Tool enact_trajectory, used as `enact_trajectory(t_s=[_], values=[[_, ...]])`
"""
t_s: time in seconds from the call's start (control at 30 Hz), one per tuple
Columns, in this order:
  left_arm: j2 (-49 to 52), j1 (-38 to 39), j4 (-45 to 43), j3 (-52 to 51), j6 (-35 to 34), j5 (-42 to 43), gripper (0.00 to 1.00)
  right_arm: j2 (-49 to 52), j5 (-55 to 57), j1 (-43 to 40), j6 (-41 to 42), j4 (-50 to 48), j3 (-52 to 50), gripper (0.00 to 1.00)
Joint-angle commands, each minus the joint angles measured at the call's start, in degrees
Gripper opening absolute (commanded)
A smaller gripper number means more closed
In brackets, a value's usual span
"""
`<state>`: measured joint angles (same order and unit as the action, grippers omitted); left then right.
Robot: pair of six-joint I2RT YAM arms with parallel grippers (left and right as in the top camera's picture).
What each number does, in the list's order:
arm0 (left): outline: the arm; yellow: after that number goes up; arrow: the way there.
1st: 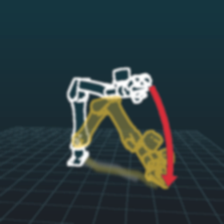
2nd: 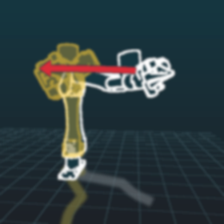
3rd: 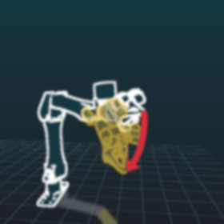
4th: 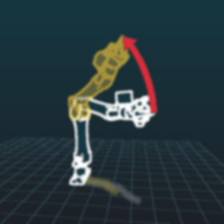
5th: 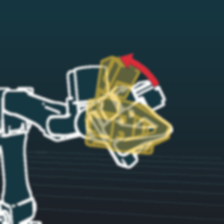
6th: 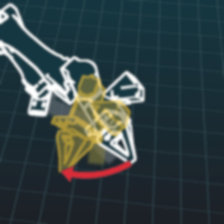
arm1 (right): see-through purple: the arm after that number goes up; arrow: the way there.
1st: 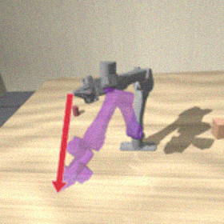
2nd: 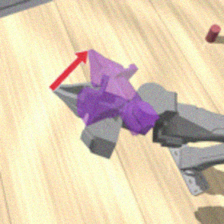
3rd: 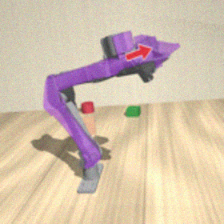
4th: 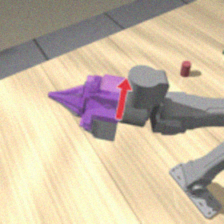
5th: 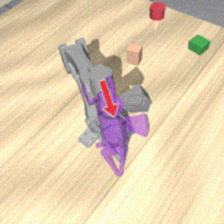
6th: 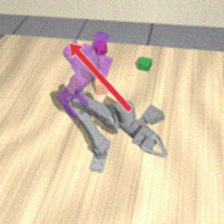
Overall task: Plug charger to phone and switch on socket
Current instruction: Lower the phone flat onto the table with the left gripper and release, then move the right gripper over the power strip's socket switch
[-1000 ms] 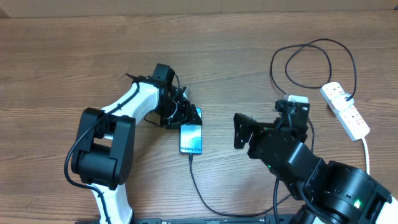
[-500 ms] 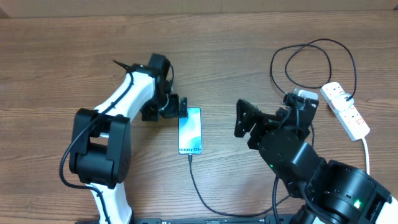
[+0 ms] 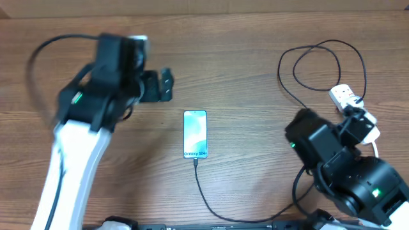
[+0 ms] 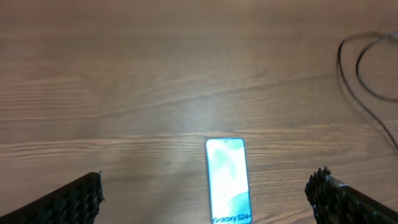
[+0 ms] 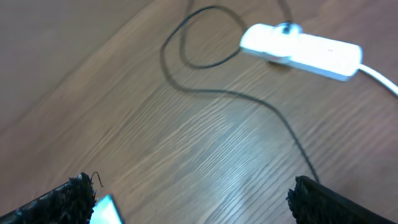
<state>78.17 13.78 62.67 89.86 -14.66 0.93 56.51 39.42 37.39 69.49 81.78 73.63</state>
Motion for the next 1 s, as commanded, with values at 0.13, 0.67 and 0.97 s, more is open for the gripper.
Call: enact_trajectory(t_s=[0.13,0.67,0.97], values=[[-14.97,0.11,4.66,0.15,0.46,-6.05,1.0,3.72,0.98,-11.96,2.82,-0.35,-1.46,1.0],[-32.37,0.11,16.94,0.13,0.46,-19.3,1.0,17.46,-0.79,-30.34,-4.33,-10.21,-7.82,0.95],[-32.61,0.11,16.98,0.02,0.48,-19.3,1.0,20.81,-15.08,-49.72,-28.15,-22.16,-7.82,0.55]])
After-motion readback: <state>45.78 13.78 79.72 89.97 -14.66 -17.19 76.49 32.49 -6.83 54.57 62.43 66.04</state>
